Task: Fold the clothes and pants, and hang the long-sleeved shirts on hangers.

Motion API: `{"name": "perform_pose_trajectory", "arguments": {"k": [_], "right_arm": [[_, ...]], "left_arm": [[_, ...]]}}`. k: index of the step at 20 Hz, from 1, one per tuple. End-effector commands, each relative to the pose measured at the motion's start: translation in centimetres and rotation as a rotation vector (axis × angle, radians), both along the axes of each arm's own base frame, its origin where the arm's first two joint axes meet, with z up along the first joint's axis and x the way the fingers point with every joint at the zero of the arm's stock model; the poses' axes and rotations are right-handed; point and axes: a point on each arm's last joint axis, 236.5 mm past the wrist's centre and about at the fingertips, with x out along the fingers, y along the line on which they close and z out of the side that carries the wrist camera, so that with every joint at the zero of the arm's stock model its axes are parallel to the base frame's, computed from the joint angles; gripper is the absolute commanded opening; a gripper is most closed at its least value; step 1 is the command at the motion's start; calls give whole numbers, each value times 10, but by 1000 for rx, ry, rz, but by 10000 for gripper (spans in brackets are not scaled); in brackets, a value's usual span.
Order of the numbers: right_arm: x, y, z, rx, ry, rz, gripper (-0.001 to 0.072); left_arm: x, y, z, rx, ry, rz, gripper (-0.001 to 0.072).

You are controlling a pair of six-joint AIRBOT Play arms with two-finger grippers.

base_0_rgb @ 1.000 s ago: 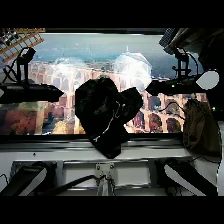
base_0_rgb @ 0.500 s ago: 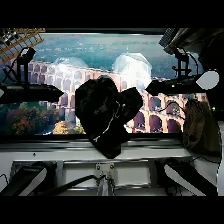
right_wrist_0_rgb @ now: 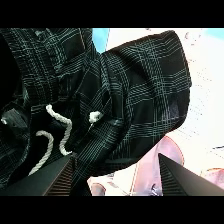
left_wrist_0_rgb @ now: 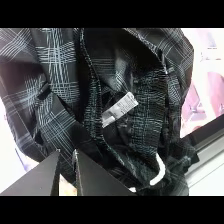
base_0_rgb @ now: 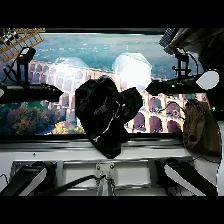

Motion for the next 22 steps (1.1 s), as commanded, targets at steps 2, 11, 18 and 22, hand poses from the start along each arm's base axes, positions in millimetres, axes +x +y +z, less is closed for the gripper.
{"name": "perform_pose_trajectory", "arguments": {"k": [2,11,18,22], "right_arm": [[0,0,0,0,-1,1,586],[37,-3,21,24,-164,-68,586],[50,-7,30,25,-228,-96,492],[43,-13,21,-21,-196,-81,446]], "left_arm": [[1,1,0,8,-11,-4,104],[41,-3,37,-106,-188,100,103],[34,-63,-16,-177,14,-5,103],[43,-125,-62,-222,90,-55,484]]}}
